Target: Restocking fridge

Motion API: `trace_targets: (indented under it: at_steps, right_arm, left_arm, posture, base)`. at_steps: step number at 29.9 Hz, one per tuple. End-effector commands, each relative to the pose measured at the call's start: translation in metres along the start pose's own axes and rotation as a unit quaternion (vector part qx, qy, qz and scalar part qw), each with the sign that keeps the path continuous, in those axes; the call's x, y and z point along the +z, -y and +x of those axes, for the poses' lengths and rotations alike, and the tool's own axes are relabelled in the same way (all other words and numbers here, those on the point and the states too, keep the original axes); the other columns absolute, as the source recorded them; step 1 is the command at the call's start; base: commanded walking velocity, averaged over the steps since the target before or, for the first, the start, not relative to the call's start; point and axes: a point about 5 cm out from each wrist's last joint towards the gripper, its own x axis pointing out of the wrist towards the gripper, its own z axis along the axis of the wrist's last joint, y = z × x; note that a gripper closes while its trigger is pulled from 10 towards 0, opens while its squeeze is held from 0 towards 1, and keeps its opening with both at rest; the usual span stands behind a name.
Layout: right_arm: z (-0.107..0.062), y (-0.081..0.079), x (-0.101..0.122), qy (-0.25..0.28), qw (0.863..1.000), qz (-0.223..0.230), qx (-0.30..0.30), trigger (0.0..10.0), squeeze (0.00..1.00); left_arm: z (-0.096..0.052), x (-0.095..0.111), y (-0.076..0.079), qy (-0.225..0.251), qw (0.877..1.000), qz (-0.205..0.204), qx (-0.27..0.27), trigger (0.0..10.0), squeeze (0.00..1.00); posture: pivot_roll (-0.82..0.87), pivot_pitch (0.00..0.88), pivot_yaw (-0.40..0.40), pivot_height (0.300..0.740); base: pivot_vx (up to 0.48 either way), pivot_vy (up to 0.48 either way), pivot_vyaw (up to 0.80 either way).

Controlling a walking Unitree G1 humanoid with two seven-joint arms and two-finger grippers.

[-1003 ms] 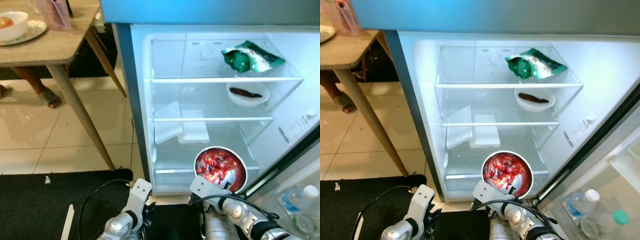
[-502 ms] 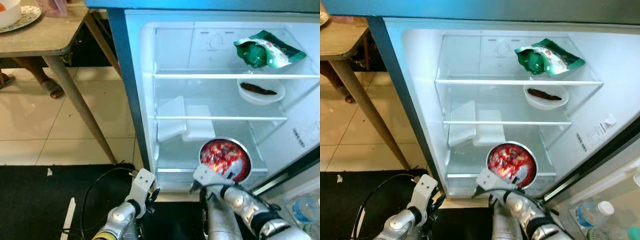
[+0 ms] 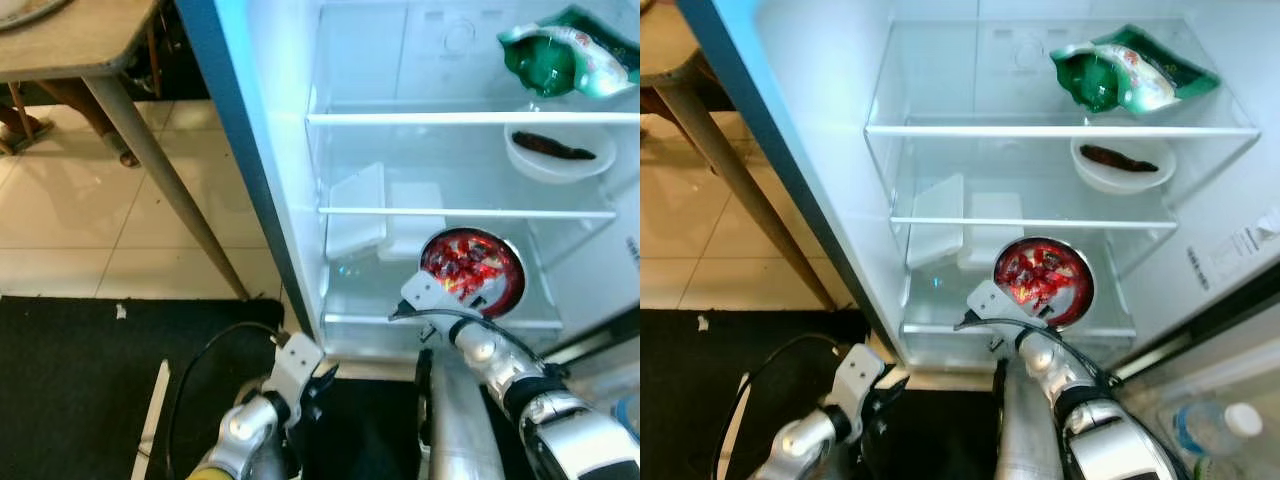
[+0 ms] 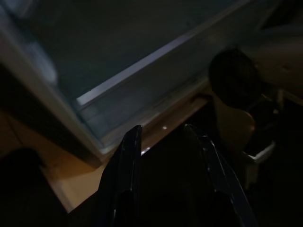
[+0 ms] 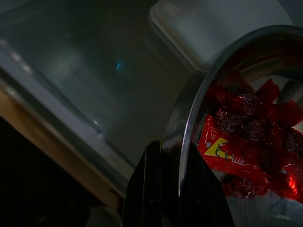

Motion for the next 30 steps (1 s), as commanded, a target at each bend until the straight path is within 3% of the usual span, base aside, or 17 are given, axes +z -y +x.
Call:
trace_targets:
  at_steps: [1, 5, 7, 11, 13, 16, 25, 30]
  right_arm:
    - [-0.001, 0.001, -0.004, -0.01, 1.0, 0.011, -0.008, 10.0, 0.0]
    - [0.003, 0.02, 0.006, -0.004, 0.999, 0.016, -0.037, 10.0, 0.0]
    - [0.003, 0.023, 0.007, -0.003, 0.999, 0.017, -0.041, 10.0, 0.0]
    - [0.002, 0.052, 0.01, -0.007, 0.996, 0.019, -0.086, 10.0, 0.0]
    - [0.002, 0.055, 0.01, -0.007, 0.996, 0.021, -0.092, 10.0, 0.0]
    - [-0.001, 0.073, 0.011, -0.003, 0.992, 0.03, -0.119, 10.0, 0.0]
    - [-0.005, 0.099, 0.013, -0.001, 0.988, 0.003, -0.156, 10.0, 0.0]
    - [-0.006, 0.106, 0.015, -0.004, 0.986, -0.004, -0.167, 10.0, 0.0]
  left_arm:
    - [-0.004, -0.004, 0.006, -0.001, 1.0, -0.006, -0.009, 10.0, 0.0]
    - [-0.009, 0.011, 0.006, 0.041, 0.999, 0.01, -0.023, 10.0, 0.0]
    - [-0.01, 0.013, 0.007, 0.046, 0.999, 0.011, -0.025, 10.0, 0.0]
    - [-0.014, 0.03, 0.004, 0.073, 0.997, 0.02, -0.033, 10.0, 0.0]
    - [-0.015, 0.032, 0.004, 0.075, 0.996, 0.021, -0.034, 10.0, 0.0]
    - [-0.019, 0.037, 0.005, 0.08, 0.996, 0.027, -0.043, 10.0, 0.0]
    - [-0.027, 0.054, 0.014, 0.086, 0.994, 0.031, -0.062, 10.0, 0.0]
    - [-0.03, 0.057, 0.016, 0.085, 0.994, 0.031, -0.065, 10.0, 0.0]
  posture:
    - [0.09, 0.348, 0.082, 0.39]
    - [0.12, 0.405, 0.111, 0.365]
    - [0.12, 0.405, 0.111, 0.36]
    - [0.15, 0.443, 0.135, 0.34]
    - [0.15, 0.445, 0.135, 0.335]
    - [0.16, 0.465, 0.145, 0.33]
    - [0.19, 0.496, 0.164, 0.33]
    - [0.21, 0.506, 0.167, 0.33]
  base:
    - [0.0, 0.0, 0.0]
    - [0.0, 0.0, 0.0]
    - [0.0, 0.0, 0.0]
    - [0.0, 0.0, 0.0]
    - [0.0, 0.0, 0.0]
    - [0.0, 0.0, 0.0]
    - [0.0, 0.0, 0.0]
    - [0.0, 0.0, 0.0]
